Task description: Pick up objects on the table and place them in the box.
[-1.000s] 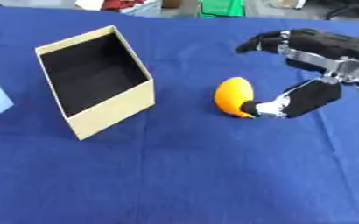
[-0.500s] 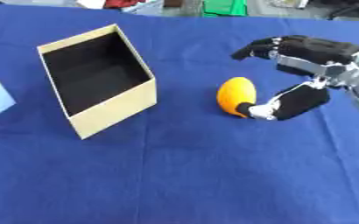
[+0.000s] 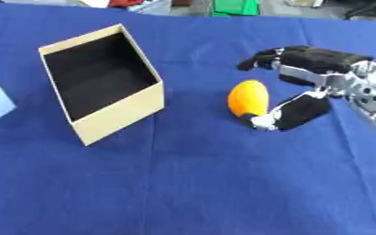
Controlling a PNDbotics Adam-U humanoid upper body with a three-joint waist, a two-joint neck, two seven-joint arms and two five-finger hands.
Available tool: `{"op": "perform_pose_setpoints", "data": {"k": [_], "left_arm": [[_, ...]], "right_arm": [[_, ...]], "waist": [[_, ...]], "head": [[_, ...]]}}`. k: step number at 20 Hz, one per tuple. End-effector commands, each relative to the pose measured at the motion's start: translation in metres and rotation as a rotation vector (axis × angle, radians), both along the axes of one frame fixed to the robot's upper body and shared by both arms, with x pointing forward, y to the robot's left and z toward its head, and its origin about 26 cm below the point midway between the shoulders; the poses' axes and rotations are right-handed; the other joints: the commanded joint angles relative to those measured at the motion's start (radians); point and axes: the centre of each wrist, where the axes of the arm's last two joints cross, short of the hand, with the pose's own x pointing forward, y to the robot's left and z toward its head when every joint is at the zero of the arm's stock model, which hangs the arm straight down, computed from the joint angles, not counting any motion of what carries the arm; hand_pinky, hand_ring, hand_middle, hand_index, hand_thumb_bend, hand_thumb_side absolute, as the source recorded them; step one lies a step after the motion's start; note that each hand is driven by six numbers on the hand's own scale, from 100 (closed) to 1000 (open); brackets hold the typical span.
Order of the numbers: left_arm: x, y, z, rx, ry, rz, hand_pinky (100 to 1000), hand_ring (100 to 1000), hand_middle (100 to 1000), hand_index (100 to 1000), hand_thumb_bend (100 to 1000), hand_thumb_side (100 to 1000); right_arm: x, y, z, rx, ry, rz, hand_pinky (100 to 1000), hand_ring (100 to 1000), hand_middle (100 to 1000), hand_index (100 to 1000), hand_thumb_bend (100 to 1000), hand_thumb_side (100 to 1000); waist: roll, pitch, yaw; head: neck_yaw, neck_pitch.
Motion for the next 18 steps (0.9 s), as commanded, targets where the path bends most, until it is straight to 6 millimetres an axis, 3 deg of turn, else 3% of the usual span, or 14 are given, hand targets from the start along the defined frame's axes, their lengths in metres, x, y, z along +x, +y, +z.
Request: {"op": "perform_pose_setpoints", "data": {"k": [1,9,18], "left_arm": [[-0.002,-0.001,0.009,0.022,-0.032,-0.007,473,689,645,715,124,1000],[-0.002,-0.002,0.008,0.022,-0.028,-0.009,472,689,645,713,124,1000],[-0.002,-0.002,0.008,0.022,-0.028,-0.012,471,688,645,711,119,1000]], "right_arm": [[0.006,-0.006,0.003,-0.028,-0.015,-0.046,993,1000,885,974,475,618],[0.026,-0.025,-0.013,-0.047,-0.029,-0.156,987,1000,885,969,493,641],[0.034,-0.031,-0.026,-0.069,0.027,-0.165,983,1000,876,964,475,645]], "waist": [[0.004,-0.014,0.000],[0.004,-0.008,0.002],[0.003,-0.002,0.003]], "head": [[-0.006,-0.008],[-0.007,-0.012],[-0.012,-0.013]]}}
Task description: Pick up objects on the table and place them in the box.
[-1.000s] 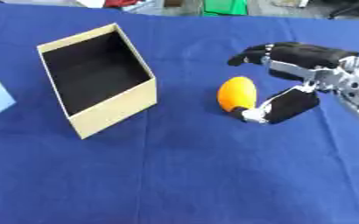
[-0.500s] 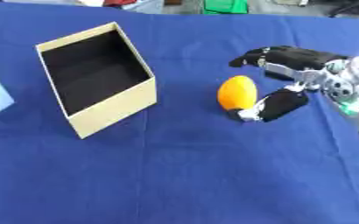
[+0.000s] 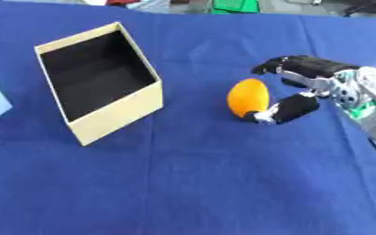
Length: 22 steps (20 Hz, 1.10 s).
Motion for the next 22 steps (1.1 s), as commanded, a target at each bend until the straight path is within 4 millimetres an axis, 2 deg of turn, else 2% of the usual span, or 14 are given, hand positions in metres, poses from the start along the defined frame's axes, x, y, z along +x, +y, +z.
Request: {"op": "perform_pose_setpoints", "data": {"k": [1,8,13,15,20,22], "left_arm": [[-0.002,-0.002,0.008,0.017,-0.033,-0.009,471,688,645,711,119,1000],[-0.002,-0.003,0.008,0.017,-0.032,-0.011,470,686,643,709,115,1000],[-0.002,-0.003,0.008,0.017,-0.031,-0.012,468,685,642,708,112,1000],[-0.002,-0.003,0.008,0.017,-0.031,-0.012,467,685,641,707,110,1000],[-0.002,-0.003,0.008,0.017,-0.033,-0.015,467,684,640,706,112,1000],[-0.002,-0.004,0.008,0.017,-0.033,-0.017,466,684,639,705,111,1000]], "right_arm": [[0.001,-0.002,0.007,-0.021,-0.007,0.004,983,1000,876,964,473,643],[0.004,0.000,0.005,0.002,-0.026,0.005,959,1000,848,934,466,597],[0.009,-0.002,-0.002,0.020,-0.053,-0.028,934,1000,820,901,386,559],[0.010,-0.001,-0.002,0.030,-0.072,-0.028,910,990,807,883,324,484],[0.011,0.002,-0.005,0.024,-0.105,-0.028,901,984,805,873,328,460],[0.013,0.002,-0.008,0.010,-0.108,-0.036,907,990,803,877,360,468]], "waist": [[0.001,-0.014,0.002],[0.000,-0.013,0.001],[-0.001,-0.011,0.004],[-0.001,-0.011,0.004],[-0.002,-0.011,0.003],[-0.002,-0.011,0.004]], "head": [[-0.003,-0.007],[-0.003,-0.010],[-0.003,-0.010],[-0.002,-0.009],[-0.005,-0.012],[-0.006,-0.014]]}}
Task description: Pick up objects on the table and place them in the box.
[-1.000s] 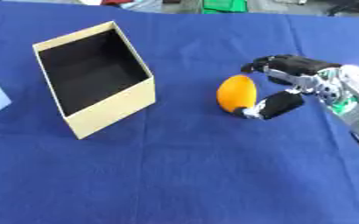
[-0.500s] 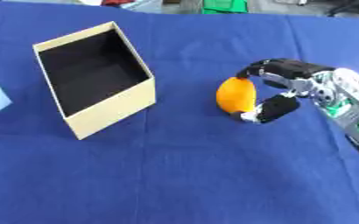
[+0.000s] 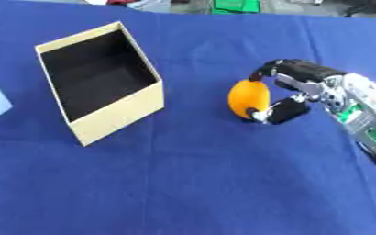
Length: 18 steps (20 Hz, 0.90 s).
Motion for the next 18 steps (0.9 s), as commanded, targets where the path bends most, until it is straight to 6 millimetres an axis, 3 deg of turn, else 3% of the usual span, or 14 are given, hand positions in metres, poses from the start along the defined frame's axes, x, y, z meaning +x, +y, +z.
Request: {"op": "perform_pose_setpoints", "data": {"k": [1,5,9,11,16,18], "left_arm": [[-0.0023,-0.0009,0.0086,0.013,-0.032,-0.009,466,684,639,705,112,1000],[-0.0023,-0.0011,0.0085,0.014,-0.032,-0.011,465,683,638,704,108,1000],[-0.0023,-0.0013,0.0084,0.017,-0.030,-0.015,463,683,638,703,108,1000],[-0.0022,-0.0016,0.0084,0.019,-0.028,-0.017,463,683,637,703,107,1000],[-0.0023,-0.0015,0.0082,0.021,-0.025,-0.018,462,682,636,702,105,1000],[-0.0023,-0.0015,0.0081,0.022,-0.024,-0.019,461,682,636,701,106,1000]], "right_arm": [[0.0027,-0.0031,0.0050,-0.038,-0.034,-0.018,906,989,798,876,364,467],[0.0065,-0.0025,0.0000,-0.067,-0.030,-0.014,896,982,781,861,366,427],[0.0092,-0.0016,-0.0014,-0.060,-0.038,-0.014,879,968,753,843,310,385],[0.0107,-0.0022,-0.0013,-0.051,-0.048,-0.024,859,949,722,794,292,347],[0.0125,-0.0026,-0.0017,-0.006,-0.087,-0.047,816,908,659,739,100,217],[0.0122,-0.0026,-0.0006,0.023,-0.102,-0.055,809,898,642,728,100,167]], "waist": [[0.003,-0.017,0.000],[0.002,-0.017,0.002],[0.001,-0.016,0.002],[0.001,-0.016,0.002],[0.001,-0.016,0.002],[0.001,-0.017,0.001]], "head": [[-0.006,-0.011],[-0.007,-0.015],[-0.008,-0.015],[-0.009,-0.017],[-0.008,-0.017],[-0.007,-0.017]]}}
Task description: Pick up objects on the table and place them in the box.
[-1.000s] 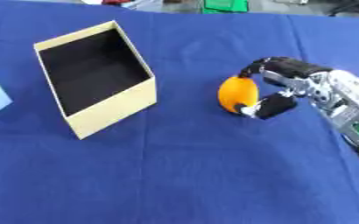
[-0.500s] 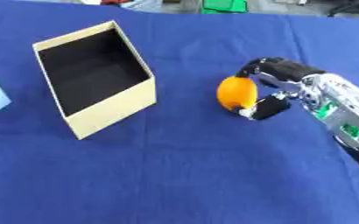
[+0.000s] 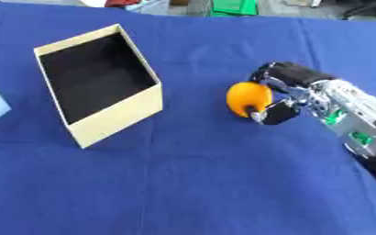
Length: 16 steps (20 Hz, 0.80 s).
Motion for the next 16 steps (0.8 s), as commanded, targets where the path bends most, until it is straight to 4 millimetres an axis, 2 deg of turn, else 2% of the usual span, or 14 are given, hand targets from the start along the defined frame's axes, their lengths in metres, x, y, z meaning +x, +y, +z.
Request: {"op": "perform_pose_setpoints", "data": {"k": [1,4,10,16], "left_arm": [[-0.003,-0.001,0.007,0.013,-0.025,-0.008,460,681,636,701,106,1000],[-0.003,-0.001,0.007,0.014,-0.024,-0.009,459,681,635,700,104,1000],[-0.003,-0.001,0.007,0.018,-0.023,-0.011,458,680,633,699,104,1000],[-0.003,0.000,0.007,0.021,-0.022,-0.012,457,678,631,699,106,1000]], "right_arm": [[-0.001,-0.005,0.011,0.032,-0.048,-0.021,807,897,637,725,100,156],[-0.002,-0.005,0.016,0.076,-0.084,-0.035,790,878,598,696,100,100],[-0.009,-0.002,0.028,0.132,-0.178,-0.040,782,862,582,683,100,100],[-0.021,0.004,0.057,0.168,-0.266,-0.003,793,865,584,686,100,100]], "waist": [[0.003,-0.017,-0.001],[0.003,-0.018,-0.002],[0.003,-0.020,-0.001],[0.003,-0.026,-0.002]], "head": [[0.000,-0.009],[0.000,-0.009],[0.002,-0.007],[0.005,-0.005]]}}
